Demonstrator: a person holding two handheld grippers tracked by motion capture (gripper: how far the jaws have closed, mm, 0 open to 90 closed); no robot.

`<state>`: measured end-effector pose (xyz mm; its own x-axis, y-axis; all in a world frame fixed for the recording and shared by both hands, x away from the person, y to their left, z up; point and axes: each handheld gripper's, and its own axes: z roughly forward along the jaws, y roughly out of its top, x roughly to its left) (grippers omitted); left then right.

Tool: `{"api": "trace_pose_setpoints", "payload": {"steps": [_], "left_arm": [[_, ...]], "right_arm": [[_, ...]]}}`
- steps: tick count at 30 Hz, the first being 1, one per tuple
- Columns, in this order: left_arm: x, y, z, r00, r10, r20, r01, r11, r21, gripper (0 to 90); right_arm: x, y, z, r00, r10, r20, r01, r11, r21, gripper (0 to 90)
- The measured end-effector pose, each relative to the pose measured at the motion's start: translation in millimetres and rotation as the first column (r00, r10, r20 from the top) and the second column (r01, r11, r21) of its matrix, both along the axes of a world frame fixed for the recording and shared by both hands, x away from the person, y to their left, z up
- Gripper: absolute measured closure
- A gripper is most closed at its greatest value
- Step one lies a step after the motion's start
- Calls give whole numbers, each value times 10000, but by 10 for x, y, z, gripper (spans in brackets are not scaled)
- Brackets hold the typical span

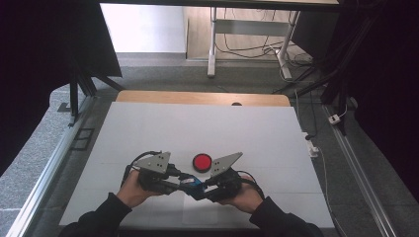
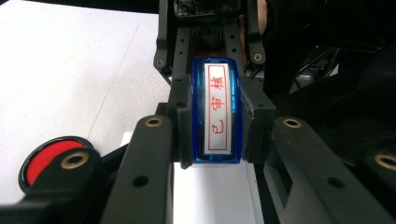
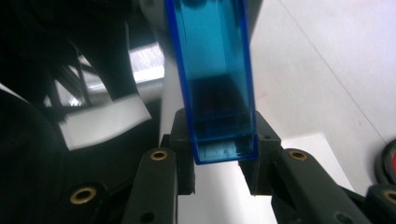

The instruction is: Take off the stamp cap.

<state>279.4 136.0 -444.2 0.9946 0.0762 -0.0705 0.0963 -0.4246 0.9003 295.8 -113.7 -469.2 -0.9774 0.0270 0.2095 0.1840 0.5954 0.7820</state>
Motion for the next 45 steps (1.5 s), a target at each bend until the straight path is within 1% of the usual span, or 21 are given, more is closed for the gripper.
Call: {"api": "trace_pose_setpoints", "payload": {"steps": [1,2,3,4,5,6,7,9,13,17,22,25,28,29,33,37,40,45], "left_arm": [[10,46,24,9999,116,-58,-118,9994,-328,699],[20,80,44,9998,130,-139,-137,9987,-501,699],[26,112,63,9997,188,-156,-197,9979,-611,699],[26,134,71,9996,270,-90,-275,9976,-637,699],[28,142,66,9995,282,-147,-291,9974,-662,699],[31,139,55,9994,277,-199,-289,9976,-624,698],[29,122,42,9994,274,-218,-285,9984,-490,698],[23,96,33,9995,253,-189,-260,9989,-389,698],[17,93,42,9993,353,-159,-358,9987,-358,698],[23,95,33,9988,439,-205,-445,9986,-271,697],[12,75,24,9983,538,-230,-539,9985,-54,697],[9,71,20,9980,588,-235,-588,9983,14,697],[7,76,22,9976,636,-264,-636,9980,8,696],[8,78,22,9975,656,-268,-656,9978,3,697],[12,84,13,9966,733,-385,-733,9973,19,696],[9,84,7,9964,773,-350,-770,9970,104,696],[5,79,2,9952,926,-330,-920,9956,197,696],[12,75,-6,9934,1058,-434,-1046,9941,286,696]], "right_arm": [[0,-3,-21,9999,38,149,-34,9996,-262,696],[1,-11,-45,9999,12,122,-8,9994,-333,696],[4,-15,-57,10000,-31,38,32,9994,-337,696],[8,-14,-60,10000,-25,75,27,9994,-349,696],[8,-12,-51,9999,-67,101,70,9994,-328,695],[10,-12,-40,9999,-101,100,103,9996,-251,695],[12,-13,-31,9999,-112,83,114,9997,-198,695],[13,-18,-29,9997,-176,159,179,9996,-217,695],[8,-25,-29,9994,-205,267,211,9995,-219,694],[-4,-25,-22,9987,-186,485,198,9995,-254,693],[-18,-37,2,9967,-334,735,354,9990,-262,692],[-27,-44,11,9951,-416,900,448,9984,-344,691],[-33,-51,14,9921,-539,1136,603,9968,-531,691],[-34,-56,15,9918,-566,1147,632,9965,-547,691],[-28,-97,35,9894,-847,1184,915,9944,-533,690],[-4,-167,47,9846,-1227,1244,1305,9898,-563,690],[6,-217,67,9794,-1596,1239,1664,9850,-461,690],[-4,-284,113,9683,-2146,1277,2191,9754,-222,689]]}}
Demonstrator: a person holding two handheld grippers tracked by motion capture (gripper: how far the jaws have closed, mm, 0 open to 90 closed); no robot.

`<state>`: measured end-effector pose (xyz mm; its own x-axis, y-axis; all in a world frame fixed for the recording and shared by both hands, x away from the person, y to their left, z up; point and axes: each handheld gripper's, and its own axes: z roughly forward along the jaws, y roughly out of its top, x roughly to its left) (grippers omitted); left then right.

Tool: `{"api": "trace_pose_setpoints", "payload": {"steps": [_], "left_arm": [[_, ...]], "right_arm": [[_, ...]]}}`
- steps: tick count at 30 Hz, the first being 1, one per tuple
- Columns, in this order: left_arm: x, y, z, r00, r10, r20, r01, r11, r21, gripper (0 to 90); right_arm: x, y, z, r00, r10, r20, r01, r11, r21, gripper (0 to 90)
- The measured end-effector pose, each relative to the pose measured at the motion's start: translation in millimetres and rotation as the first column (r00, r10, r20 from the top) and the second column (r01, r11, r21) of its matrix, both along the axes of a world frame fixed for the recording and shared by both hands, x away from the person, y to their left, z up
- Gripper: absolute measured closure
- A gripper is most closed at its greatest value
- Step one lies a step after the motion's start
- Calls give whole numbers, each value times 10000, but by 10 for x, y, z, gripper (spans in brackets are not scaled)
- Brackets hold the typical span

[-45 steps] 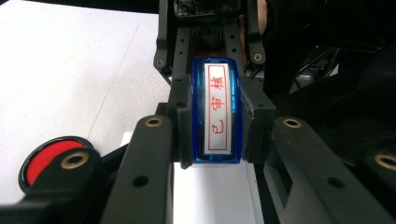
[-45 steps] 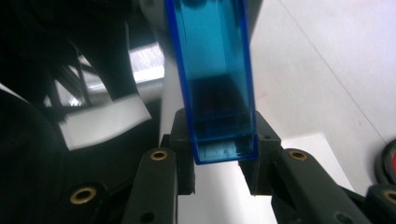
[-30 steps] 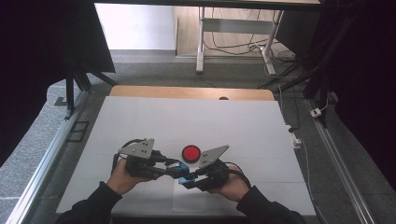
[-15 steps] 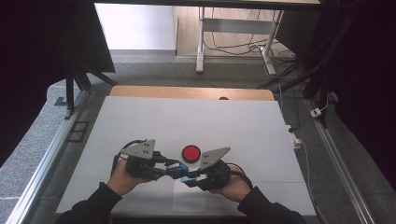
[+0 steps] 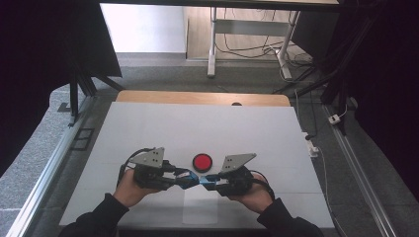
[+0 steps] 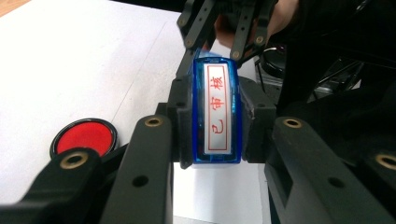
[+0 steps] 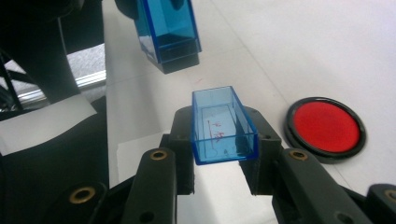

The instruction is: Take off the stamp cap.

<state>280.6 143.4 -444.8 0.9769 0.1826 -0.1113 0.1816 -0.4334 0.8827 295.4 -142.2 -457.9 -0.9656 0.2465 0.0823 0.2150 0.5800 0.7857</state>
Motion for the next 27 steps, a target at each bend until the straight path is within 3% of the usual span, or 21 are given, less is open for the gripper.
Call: {"api": "trace_pose_setpoints", "payload": {"steps": [11,27], "left_arm": [[6,2,-10,9995,313,-82,-312,9995,57,695],[0,-24,-21,9979,605,-213,-600,9979,252,695]], "right_arm": [[-50,-210,94,9952,-923,321,917,9956,206,688],[-147,-551,205,9716,-2292,583,2275,9732,347,689]]}}
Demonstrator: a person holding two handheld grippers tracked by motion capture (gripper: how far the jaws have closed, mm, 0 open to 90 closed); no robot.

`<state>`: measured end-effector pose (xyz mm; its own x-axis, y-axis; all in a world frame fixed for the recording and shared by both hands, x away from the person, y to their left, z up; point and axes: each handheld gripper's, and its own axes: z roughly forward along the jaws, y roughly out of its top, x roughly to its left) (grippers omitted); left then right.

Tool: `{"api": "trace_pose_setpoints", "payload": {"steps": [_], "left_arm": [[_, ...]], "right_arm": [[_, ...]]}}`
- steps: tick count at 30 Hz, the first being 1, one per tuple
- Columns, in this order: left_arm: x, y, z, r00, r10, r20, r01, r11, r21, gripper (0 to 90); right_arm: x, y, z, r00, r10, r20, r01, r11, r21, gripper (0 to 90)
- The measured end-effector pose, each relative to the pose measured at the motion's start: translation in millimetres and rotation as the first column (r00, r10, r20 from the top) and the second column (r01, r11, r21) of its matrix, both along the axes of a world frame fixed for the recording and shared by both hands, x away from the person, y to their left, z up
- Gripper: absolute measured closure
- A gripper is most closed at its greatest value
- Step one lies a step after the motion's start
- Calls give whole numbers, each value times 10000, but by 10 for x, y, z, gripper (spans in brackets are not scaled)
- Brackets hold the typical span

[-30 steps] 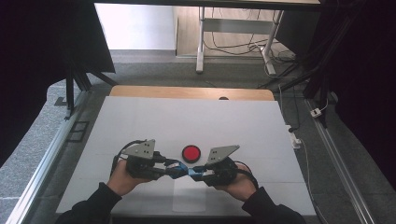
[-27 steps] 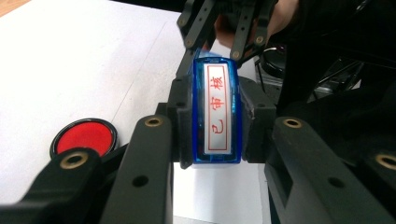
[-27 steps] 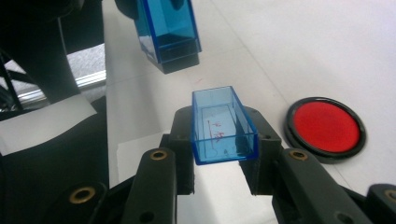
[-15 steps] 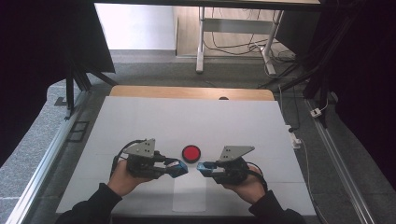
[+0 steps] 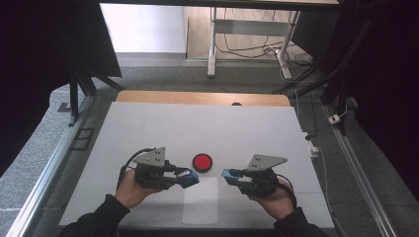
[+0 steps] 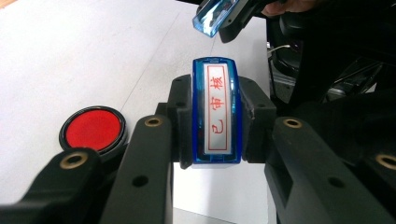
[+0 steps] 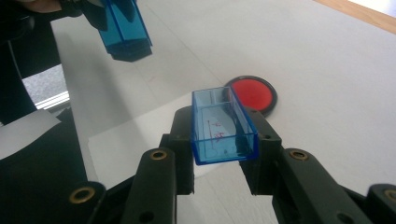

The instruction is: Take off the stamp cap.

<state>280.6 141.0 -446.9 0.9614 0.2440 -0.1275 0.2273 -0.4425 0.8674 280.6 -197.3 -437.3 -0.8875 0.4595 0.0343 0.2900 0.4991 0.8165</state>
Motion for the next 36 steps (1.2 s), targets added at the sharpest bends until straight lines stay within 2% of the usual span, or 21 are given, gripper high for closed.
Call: {"api": "trace_pose_setpoints", "payload": {"steps": [7,9,16,22,26,30,36], "left_arm": [[4,3,2,9999,95,-45,-95,10000,-12,695],[6,-2,0,9999,129,-99,-129,9999,-17,695],[6,-4,1,9998,189,-79,-189,9998,-16,695],[5,-4,2,9998,177,-40,-177,9998,-29,695],[5,-4,3,9998,213,-22,-213,9998,-30,695],[9,-6,0,9996,281,-52,-281,9996,1,695],[15,-6,2,9993,358,-110,-358,9994,-8,695]], "right_arm": [[-78,-221,35,9978,-651,112,649,9977,208,688],[-101,-282,37,9954,-932,209,927,9954,238,689],[-156,-481,12,9868,-1617,78,1614,9865,281,688],[-210,-639,-19,9752,-2212,-6,2212,9748,282,688],[-249,-749,-26,9638,-2665,8,2664,9636,243,688],[-283,-847,-43,9542,-2988,-127,2990,9536,341,688],[-335,-947,-76,9452,-3251,-286,3259,9449,299,688]]}}
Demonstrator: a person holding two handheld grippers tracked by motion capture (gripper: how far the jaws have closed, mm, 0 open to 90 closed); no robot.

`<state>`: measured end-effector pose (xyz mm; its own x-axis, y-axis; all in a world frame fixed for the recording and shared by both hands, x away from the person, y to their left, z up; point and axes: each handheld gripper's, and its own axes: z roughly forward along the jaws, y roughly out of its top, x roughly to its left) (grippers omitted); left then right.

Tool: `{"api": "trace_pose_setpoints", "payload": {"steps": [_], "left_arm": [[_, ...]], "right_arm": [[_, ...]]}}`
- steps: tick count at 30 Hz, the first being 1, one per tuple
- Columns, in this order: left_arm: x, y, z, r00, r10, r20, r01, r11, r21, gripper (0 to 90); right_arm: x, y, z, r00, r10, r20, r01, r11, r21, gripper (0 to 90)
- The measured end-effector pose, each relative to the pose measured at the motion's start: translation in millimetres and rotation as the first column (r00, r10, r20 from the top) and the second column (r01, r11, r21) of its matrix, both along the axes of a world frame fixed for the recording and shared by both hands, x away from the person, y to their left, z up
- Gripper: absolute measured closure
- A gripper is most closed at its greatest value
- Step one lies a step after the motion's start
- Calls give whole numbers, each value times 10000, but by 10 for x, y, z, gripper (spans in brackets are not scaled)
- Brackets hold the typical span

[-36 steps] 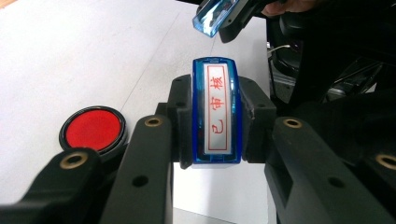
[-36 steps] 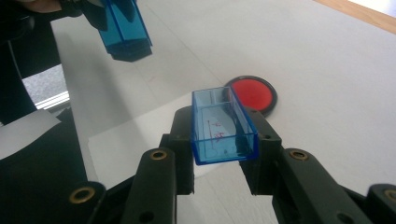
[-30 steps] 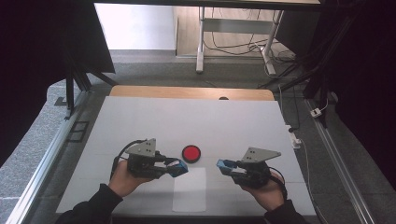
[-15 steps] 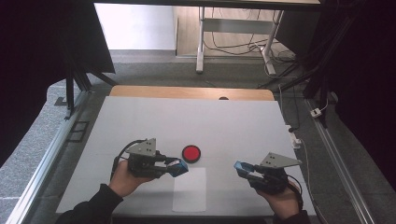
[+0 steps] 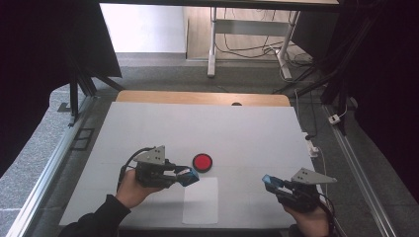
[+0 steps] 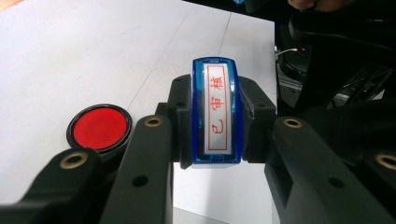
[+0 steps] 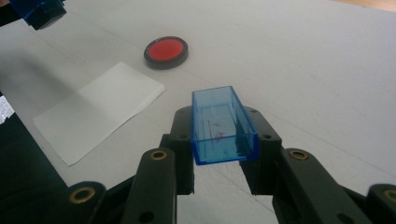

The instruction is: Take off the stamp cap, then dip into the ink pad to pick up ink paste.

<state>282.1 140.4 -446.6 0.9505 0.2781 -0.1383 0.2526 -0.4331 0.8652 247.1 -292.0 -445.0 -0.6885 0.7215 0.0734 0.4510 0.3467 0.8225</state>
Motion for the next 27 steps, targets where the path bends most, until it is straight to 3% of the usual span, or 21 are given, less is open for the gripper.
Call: {"api": "trace_pose_setpoints", "payload": {"steps": [15,27], "left_arm": [[34,-25,25,9995,291,156,-294,9994,174,695],[191,-143,26,9976,689,-29,-687,9964,499,695]], "right_arm": [[-31,-75,-38,9995,-191,-265,192,9998,36,688],[-49,-83,-45,9995,-114,-287,114,9999,5,688]]}}
